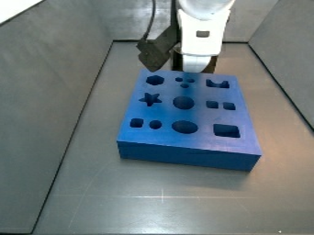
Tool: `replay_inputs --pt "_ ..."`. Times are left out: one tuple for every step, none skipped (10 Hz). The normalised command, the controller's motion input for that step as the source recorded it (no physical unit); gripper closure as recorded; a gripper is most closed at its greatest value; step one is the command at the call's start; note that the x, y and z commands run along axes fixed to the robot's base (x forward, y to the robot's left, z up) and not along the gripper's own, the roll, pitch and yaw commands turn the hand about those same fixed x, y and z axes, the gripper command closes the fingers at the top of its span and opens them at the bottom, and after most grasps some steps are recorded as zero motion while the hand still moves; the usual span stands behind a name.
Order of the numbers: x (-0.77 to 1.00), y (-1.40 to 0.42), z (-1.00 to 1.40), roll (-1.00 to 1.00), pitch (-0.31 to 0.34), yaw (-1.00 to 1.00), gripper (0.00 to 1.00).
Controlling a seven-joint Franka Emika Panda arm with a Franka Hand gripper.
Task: Pick up the oval object. Move up. Place the oval object on the fixture. Regrasp the oval object. Move to above the board. Insert the oval object.
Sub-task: Regrasp the oval object, then move to above the board.
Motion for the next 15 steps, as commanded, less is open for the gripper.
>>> replay_inputs --pt "0.41 -0.02 -0.02 0.10 0.142 0.09 0.00" --pt "0.30 -0.02 -0.02 0.10 0.143 0.10 0.00" --pt "0.26 -0.02 -0.02 0.10 0.142 0.10 0.00" --pt "0.18 -0.03 -0.02 0.09 0.138 0.10 0.00" --pt "0.00 0.00 0.00 0.00 0.000 0.00 1.00" --pt "0.08 0.00 1.00 0.33 -0.021 -0.37 1.00" --pt "0.07 0.00 1.00 0.32 -0.001 -0.36 1.00" --pt "0.06 0.00 1.00 0.26 0.067 -0.32 1.00" --pt "0.06 0.00 1.00 0.16 0.154 -0.25 1.00" --pt "0.05 0.00 1.00 0.11 0.201 -0.19 1.00" --pt "0.04 0.00 1.00 0.08 0.241 -0.11 1.00" --pt "0.04 0.00 1.00 0.06 0.255 -0.06 1.00" --pt "0.03 -0.01 1.00 0.02 0.273 0.02 1.00" --pt "0.04 -0.01 1.00 0.00 0.275 0.06 1.00" --pt "0.04 -0.02 1.00 0.00 0.268 0.12 1.00"
